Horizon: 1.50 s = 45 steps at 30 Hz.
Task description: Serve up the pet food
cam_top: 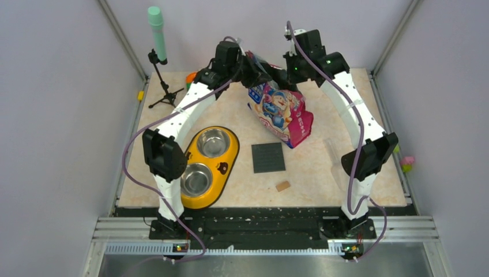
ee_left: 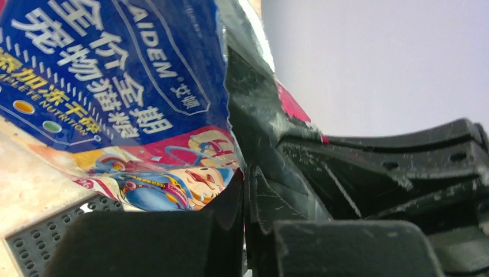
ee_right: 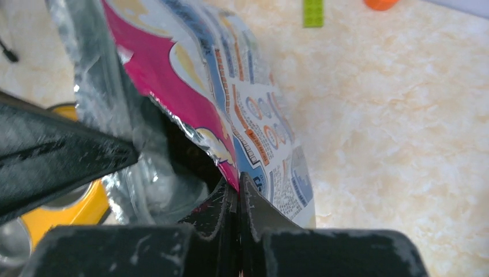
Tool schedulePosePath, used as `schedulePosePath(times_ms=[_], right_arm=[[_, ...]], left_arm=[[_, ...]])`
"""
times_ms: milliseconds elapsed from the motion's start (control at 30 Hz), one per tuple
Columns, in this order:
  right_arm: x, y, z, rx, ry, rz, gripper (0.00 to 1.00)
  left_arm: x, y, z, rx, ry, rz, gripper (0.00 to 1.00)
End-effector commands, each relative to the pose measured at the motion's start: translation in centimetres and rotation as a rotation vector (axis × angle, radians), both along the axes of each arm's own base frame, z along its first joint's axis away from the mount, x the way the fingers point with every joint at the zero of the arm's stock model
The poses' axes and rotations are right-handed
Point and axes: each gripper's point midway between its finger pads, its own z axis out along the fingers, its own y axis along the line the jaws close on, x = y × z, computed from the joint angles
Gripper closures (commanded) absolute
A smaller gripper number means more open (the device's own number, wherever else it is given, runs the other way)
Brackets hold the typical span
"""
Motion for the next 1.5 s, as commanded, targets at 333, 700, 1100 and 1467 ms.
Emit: schedulePosePath(times_ms=[333, 700, 1100, 1467], right_arm=[[6.0, -8.4, 17.2, 0.274, -0.517, -0.491, 1.0], [3.6, -5.0, 17.8, 0.345, -0.513, -0.293, 1.0], [0.0, -1.4, 9.3, 0.275, -0.298, -0.139, 1.0], [-0.2, -1.4, 8.3, 0.267, -0.28, -0.135, 1.0]], left_arm=[[4.2, 1.5, 11.4, -0.148, -0.36, -0.113, 1.0], [1.0, 6.6, 5.1, 0.099, -0.204, -0.075, 1.0], [-2.4, 7.5, 0.4, 0.213, -0.09, -0.077, 0.22], [-2.6, 4.9, -0.8, 0.153, -0.041, -0.033, 0.2]])
